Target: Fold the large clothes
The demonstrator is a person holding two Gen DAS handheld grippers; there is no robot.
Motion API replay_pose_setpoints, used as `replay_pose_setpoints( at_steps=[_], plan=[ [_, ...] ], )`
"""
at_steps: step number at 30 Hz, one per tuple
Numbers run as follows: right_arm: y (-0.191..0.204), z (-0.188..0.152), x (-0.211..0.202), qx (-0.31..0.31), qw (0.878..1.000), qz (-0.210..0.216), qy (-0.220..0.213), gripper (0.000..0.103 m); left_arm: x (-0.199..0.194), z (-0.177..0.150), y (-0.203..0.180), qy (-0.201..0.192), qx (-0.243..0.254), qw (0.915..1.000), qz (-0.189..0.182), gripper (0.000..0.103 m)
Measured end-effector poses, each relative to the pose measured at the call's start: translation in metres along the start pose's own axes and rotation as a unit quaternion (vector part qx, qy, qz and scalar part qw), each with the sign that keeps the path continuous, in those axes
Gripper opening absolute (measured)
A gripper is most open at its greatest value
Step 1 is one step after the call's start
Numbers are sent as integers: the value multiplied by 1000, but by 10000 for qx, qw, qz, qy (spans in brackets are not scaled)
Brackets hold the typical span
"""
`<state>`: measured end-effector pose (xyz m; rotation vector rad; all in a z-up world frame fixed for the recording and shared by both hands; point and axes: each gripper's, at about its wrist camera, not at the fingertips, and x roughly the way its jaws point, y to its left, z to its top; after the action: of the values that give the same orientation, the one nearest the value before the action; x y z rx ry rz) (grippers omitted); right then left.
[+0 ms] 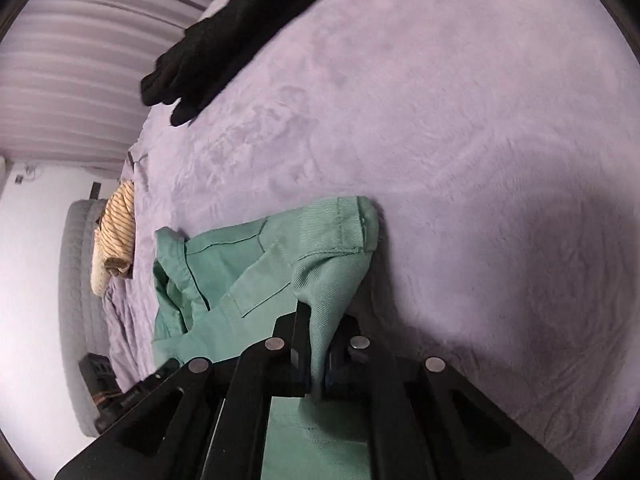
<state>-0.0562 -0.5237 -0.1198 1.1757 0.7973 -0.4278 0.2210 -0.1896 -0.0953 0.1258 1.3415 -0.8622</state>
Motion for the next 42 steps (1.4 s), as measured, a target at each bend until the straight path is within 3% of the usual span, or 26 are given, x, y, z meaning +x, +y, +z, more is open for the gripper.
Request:
replay_pose_setpoints(
  at_steps=[2,6,9,11,12,13,14,16,18,19,21,24,26,31,33,34,35,36,38,40,42],
  plan=[
    [15,0,-9,-408,9990,-133,-112,4,4,7,-4,-3,148,9999,86,17],
    [12,5,3,-612,9965,-544,-144,4,23,11,-5,21,391,9986,347,18],
    [-4,3,24,-622,9944,-857,-30,7,25,7,3,-21,246,9994,250,18],
    [-10,2,21,-436,9963,-732,-106,8,18,7,7,8,102,9995,289,26],
    [-12,2,17,-335,9970,-682,-110,10,11,7,9,-24,79,9991,427,37],
    [-14,1,11,-245,9973,-692,-74,15,3,6,10,-102,99,9980,622,47],
    [-15,0,4,-186,9971,-735,-45,17,-6,5,9,-194,155,9971,720,48],
    [-17,-9,-18,-22,9975,-699,-92,22,-23,0,9,-276,256,9978,546,48],
    [-20,-28,-44,226,9986,-430,-194,40,-33,-7,7,-271,302,9981,454,48],
    [-21,-39,-56,352,9986,-315,-234,54,-36,-12,3,-255,367,9981,425,48],
    [-24,-69,-78,622,9977,12,-264,55,-35,-20,-6,-224,505,9975,437,48],
    [-37,-113,-90,1281,9901,553,-148,52,-19,-31,-18,-65,686,9961,544,48],
    [-54,-134,-86,1893,9786,801,-105,48,-1,-36,-24,80,658,9958,626,48],
    [-98,-159,-69,3198,9385,1203,-485,41,20,-45,-19,97,459,9961,751,51],
    [-108,-165,-64,3565,9218,1369,-671,25,21,-46,-20,92,507,9956,783,51],
    [-111,-166,-61,3678,9167,1388,-719,3,22,-46,-21,92,543,9952,807,51],
    [-112,-166,-60,3739,9137,1390,-771,3,22,-46,-22,100,566,9949,833,51],
    [-109,-164,-61,3710,9151,1357,-813,3,21,-46,-23,113,582,9945,857,51],
    [-94,-156,-75,3273,9340,1087,-930,2,22,-45,-24,126,587,9943,881,51],
    [-82,-152,-89,2801,9536,499,-987,2,23,-46,-23,112,612,9938,919,51],
    [-88,-157,-83,2715,9588,134,-828,2,25,-46,-24,84,646,9929,992,51]
  ],
)
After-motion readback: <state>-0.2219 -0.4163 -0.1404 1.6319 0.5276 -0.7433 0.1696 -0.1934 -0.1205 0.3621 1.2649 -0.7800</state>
